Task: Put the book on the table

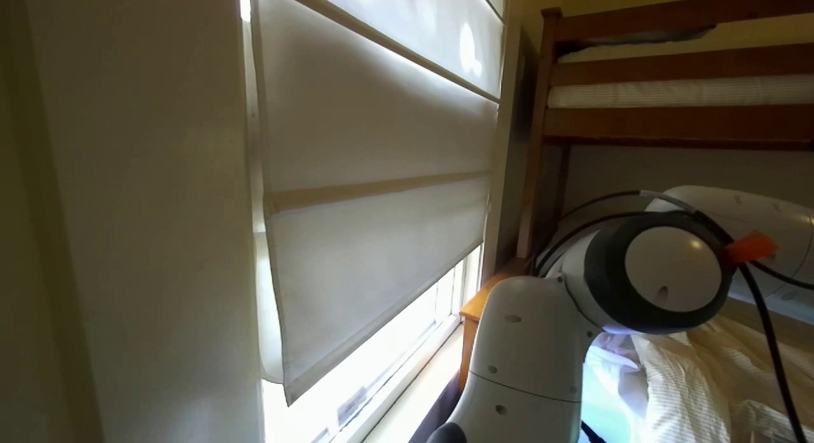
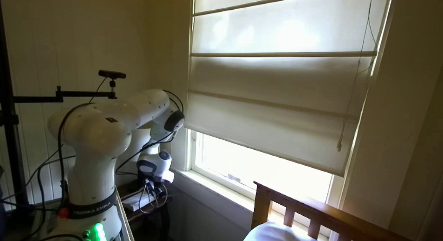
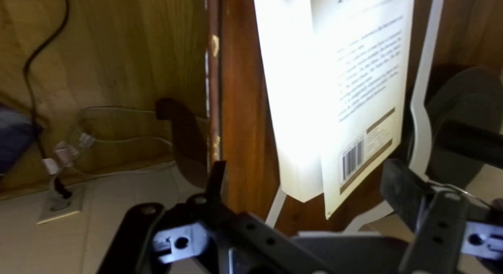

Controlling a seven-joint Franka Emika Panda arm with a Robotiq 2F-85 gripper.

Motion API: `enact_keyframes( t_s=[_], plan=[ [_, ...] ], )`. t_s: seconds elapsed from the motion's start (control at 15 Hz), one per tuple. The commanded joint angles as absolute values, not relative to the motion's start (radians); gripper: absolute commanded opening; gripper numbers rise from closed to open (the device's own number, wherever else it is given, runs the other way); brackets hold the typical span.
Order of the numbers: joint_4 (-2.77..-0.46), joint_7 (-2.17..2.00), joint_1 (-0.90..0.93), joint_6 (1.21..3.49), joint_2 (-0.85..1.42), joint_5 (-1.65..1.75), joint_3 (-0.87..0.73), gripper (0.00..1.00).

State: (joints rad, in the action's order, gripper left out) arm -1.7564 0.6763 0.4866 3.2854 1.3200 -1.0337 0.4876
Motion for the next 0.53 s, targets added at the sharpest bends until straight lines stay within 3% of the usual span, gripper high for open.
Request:
enact_keyframes(
  t_s=[0.0,0.2,0.27,0.47],
  plan=[
    [-1.949,0.606,0.518,3.509,1.193,-1.165,0.513,1.00],
    [-2.040,0.512,0.458,3.726,1.175,-1.192,0.607,1.00],
    [-1.949,0.577,0.502,3.648,1.225,-1.175,0.560,1.00],
    [-1.966,0.567,0.500,3.667,1.218,-1.174,0.568,1.00]
  ],
)
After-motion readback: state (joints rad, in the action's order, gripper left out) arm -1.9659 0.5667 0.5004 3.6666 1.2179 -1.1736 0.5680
